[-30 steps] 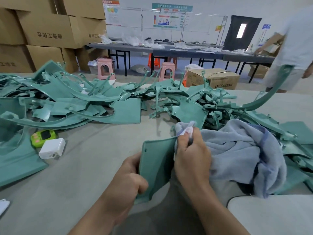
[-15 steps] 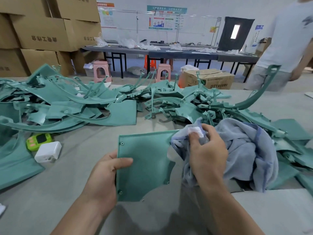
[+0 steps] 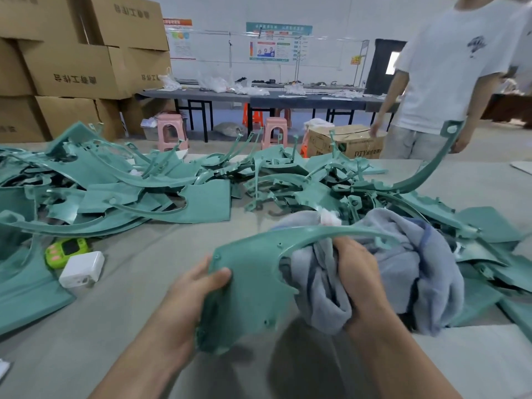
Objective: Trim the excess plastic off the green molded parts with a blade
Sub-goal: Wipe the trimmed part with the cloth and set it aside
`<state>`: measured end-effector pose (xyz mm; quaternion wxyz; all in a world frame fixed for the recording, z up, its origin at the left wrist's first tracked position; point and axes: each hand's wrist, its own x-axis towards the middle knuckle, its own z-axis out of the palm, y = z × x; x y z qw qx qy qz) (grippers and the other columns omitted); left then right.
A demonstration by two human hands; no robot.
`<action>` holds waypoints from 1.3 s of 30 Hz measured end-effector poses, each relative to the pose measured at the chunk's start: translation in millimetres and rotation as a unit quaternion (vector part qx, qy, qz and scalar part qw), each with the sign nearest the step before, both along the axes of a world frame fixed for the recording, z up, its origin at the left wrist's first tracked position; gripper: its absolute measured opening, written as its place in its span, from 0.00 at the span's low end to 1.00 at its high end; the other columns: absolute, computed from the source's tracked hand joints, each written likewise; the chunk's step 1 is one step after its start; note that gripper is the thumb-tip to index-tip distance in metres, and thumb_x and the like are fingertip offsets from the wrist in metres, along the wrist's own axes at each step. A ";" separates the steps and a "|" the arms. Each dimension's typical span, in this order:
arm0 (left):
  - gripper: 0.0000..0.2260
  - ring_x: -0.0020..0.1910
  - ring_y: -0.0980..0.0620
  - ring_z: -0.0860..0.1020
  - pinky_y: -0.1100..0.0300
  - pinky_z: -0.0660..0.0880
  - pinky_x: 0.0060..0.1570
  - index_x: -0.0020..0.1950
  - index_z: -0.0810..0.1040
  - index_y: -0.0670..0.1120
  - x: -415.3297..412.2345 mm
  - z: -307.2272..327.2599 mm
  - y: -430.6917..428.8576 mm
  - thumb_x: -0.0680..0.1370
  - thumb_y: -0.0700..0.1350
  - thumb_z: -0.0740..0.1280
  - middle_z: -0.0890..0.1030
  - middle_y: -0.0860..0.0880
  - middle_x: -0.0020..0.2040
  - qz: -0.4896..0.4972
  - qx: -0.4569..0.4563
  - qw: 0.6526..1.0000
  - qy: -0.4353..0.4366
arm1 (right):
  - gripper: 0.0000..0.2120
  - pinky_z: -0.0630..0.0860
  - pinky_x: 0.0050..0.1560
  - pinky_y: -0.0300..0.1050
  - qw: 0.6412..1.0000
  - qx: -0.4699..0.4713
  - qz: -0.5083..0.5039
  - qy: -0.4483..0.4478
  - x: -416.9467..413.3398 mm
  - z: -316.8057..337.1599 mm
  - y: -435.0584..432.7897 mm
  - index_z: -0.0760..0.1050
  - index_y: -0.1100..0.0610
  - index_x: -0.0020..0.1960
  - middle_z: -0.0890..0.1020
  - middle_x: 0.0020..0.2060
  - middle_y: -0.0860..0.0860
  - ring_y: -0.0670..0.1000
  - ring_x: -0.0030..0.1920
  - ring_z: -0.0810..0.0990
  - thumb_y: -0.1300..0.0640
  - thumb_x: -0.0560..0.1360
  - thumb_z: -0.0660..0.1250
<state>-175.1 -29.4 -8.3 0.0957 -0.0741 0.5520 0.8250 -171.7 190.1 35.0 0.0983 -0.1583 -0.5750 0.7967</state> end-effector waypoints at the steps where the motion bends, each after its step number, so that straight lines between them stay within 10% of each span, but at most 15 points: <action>1: 0.19 0.55 0.45 0.84 0.48 0.79 0.57 0.65 0.80 0.50 0.6 -0.7 7.4 0.75 0.38 0.71 0.84 0.45 0.60 0.023 -0.038 0.999 0.026 | 0.17 0.73 0.25 0.38 0.999 -0.025 0.014 -0.016 2.6 1.0 1.4 0.76 0.56 0.32 0.79 0.25 0.52 0.47 0.26 0.78 0.58 0.80 0.65; 6: 0.16 0.57 0.55 0.81 0.56 0.78 0.58 0.61 0.82 0.59 7.4 -3.9 25.0 0.76 0.44 0.74 0.82 0.55 0.60 0.102 -0.242 0.953 0.147 | 0.19 0.81 0.29 0.42 0.991 -0.029 0.132 -0.002 12.3 4.4 0.1 0.85 0.52 0.35 0.87 0.35 0.53 0.50 0.32 0.86 0.44 0.79 0.69; 10: 0.22 0.63 0.44 0.81 0.50 0.78 0.59 0.63 0.84 0.48 22.4 2.8 40.4 0.79 0.58 0.60 0.83 0.42 0.63 -0.065 0.076 0.993 0.060 | 0.15 0.81 0.35 0.46 0.972 -0.144 0.184 0.002 12.0 6.3 -23.1 0.82 0.59 0.52 0.84 0.38 0.59 0.54 0.36 0.84 0.47 0.82 0.65; 12: 0.29 0.64 0.41 0.80 0.49 0.81 0.57 0.64 0.82 0.42 24.6 3.4 45.9 0.76 0.61 0.58 0.81 0.37 0.64 -0.099 0.195 0.976 -0.014 | 0.07 0.82 0.40 0.48 0.982 0.058 0.164 0.074 12.6 -1.9 -32.1 0.80 0.51 0.58 0.86 0.44 0.55 0.54 0.42 0.85 0.52 0.81 0.67; 15: 0.21 0.46 0.45 0.87 0.55 0.82 0.35 0.53 0.87 0.40 21.4 0.4 46.9 0.75 0.52 0.61 0.86 0.38 0.50 -0.074 0.173 0.982 0.007 | 0.21 0.80 0.46 0.36 0.893 0.397 0.147 0.151 19.0 -10.5 -44.8 0.76 0.41 0.66 0.85 0.45 0.39 0.40 0.46 0.83 0.57 0.75 0.69; 21: 0.25 0.47 0.42 0.86 0.51 0.83 0.40 0.58 0.85 0.39 13.0 4.9 41.0 0.74 0.57 0.65 0.85 0.37 0.52 0.039 0.253 0.967 -0.016 | 0.30 0.67 0.67 0.38 0.781 0.580 0.148 0.181 29.3 -15.4 -68.6 0.66 0.42 0.77 0.76 0.68 0.38 0.40 0.66 0.69 0.50 0.75 0.61; 26: 0.31 0.47 0.35 0.81 0.39 0.77 0.56 0.59 0.81 0.33 10.7 1.0 23.9 0.78 0.62 0.62 0.80 0.28 0.52 0.075 0.147 0.986 -0.040 | 0.12 0.66 0.42 0.35 0.696 0.670 0.142 0.215 36.1 -12.6 -66.5 0.83 0.44 0.50 0.83 0.38 0.41 0.44 0.39 0.74 0.48 0.68 0.67; 31: 0.29 0.33 0.42 0.82 0.56 0.81 0.31 0.53 0.84 0.35 3.0 -0.7 12.5 0.83 0.58 0.55 0.82 0.34 0.41 0.026 0.103 0.994 -0.010 | 0.06 0.67 0.66 0.42 0.713 0.636 0.154 0.253 34.9 -13.0 -62.6 0.79 0.46 0.41 0.81 0.36 0.40 0.42 0.41 0.74 0.45 0.71 0.66; 36: 0.26 0.61 0.40 0.82 0.47 0.75 0.60 0.62 0.83 0.42 1.2 -5.6 13.5 0.77 0.60 0.62 0.82 0.38 0.62 0.028 0.137 0.990 -0.006 | 0.21 0.56 0.75 0.40 0.750 0.585 0.185 0.246 31.7 -15.7 -67.7 0.72 0.45 0.64 0.76 0.62 0.36 0.40 0.67 0.68 0.51 0.71 0.68; 39: 0.26 0.58 0.40 0.83 0.50 0.80 0.56 0.59 0.85 0.41 0.4 -2.9 13.3 0.78 0.61 0.61 0.84 0.37 0.59 0.028 0.121 0.992 -0.011 | 0.26 0.53 0.76 0.36 0.744 0.590 0.207 0.236 33.6 -17.6 -70.7 0.69 0.46 0.70 0.76 0.67 0.39 0.38 0.69 0.66 0.50 0.73 0.66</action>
